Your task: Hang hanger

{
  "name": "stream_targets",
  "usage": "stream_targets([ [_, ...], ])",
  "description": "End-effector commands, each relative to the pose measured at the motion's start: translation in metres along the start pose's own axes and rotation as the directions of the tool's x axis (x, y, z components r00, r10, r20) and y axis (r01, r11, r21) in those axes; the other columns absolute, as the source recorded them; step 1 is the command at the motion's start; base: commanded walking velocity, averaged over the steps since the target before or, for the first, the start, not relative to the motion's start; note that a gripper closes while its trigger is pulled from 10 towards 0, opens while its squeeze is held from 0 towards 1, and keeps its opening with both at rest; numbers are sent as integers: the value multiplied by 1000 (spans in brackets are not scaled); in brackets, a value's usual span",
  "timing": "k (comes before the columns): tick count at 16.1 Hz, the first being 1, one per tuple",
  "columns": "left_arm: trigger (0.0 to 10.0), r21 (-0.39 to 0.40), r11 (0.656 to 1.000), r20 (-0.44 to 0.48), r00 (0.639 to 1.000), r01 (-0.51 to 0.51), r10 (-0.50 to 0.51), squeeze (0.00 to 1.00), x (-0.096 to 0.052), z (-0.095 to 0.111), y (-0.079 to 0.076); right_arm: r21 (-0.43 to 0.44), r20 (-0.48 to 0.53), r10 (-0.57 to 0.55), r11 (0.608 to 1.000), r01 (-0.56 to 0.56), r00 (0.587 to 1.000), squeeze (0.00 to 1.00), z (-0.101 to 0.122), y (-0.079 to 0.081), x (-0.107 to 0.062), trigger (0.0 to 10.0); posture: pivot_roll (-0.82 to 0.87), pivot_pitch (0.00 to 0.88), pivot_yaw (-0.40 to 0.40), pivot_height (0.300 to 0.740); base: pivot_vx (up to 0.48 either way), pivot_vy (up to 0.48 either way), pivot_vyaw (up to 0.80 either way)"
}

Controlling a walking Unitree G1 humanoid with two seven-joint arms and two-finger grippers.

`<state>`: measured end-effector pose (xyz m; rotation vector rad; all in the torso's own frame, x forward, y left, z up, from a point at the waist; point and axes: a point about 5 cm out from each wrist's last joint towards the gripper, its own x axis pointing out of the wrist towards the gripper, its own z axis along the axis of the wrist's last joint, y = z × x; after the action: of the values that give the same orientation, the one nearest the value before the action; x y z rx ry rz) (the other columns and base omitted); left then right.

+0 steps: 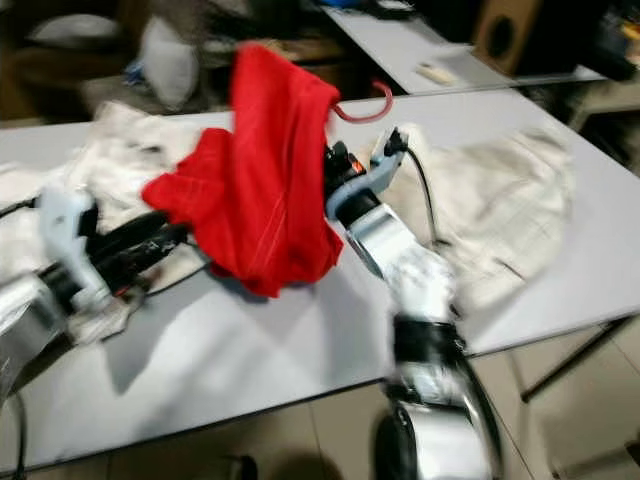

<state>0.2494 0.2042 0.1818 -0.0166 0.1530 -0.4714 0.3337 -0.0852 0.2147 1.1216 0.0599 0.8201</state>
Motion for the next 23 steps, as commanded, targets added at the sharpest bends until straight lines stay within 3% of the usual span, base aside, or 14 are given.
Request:
stream_targets([
  [1,10000,-9,999,-3,999,-41,41,0,-8,-5,-3,-61,-93,187,979,-193,978,0,-1,39,-6,10000,30,1,6,740,0,0,775],
  [3,10000,-32,998,-17,999,-45,45,0,-17,-12,-12,-79,-184,244,962,-262,952,0,-11,58,-17,10000,33,7,0,740,0,0,775],
  [6,10000,-41,996,-23,997,-73,72,0,-27,-15,-16,-63,-271,278,950,-305,922,0,-27,70,-29,10000,43,16,-22,740,0,0,777],
  [7,10000,25,998,-91,994,-56,58,0,-32,-23,-20,-68,-313,259,953,-294,914,0,-36,69,-34,10000,50,19,-37,740,0,0,775],
  [9,10000,81,997,-126,992,14,-4,0,-37,-24,-30,-107,-321,174,970,-218,931,0,-41,57,-37,10000,62,21,-54,740,0,0,769],
  [11,10000,99,995,-112,993,-8,19,0,-37,-22,-33,-148,-295,99,978,-148,950,0,-40,49,-44,10000,70,23,-59,740,0,0,753],
  [14,10000,77,994,-76,994,-79,85,0,-34,-25,-32,-214,-284,10,974,-74,959,0,-41,41,-61,10000,72,32,-29,740,0,0,754],
  [16,10000,52,996,-71,995,-72,76,0,-34,-29,-37,-232,-259,-10,971,-52,966,0,-38,41,-70,10000,70,39,-10,740,0,0,753],
  [23,10000,58,990,-60,989,-130,133,0,-33,-38,-49,-251,-251,-24,967,-41,968,0,-38,43,-71,10000,72,61,-30,740,0,0,754],
])
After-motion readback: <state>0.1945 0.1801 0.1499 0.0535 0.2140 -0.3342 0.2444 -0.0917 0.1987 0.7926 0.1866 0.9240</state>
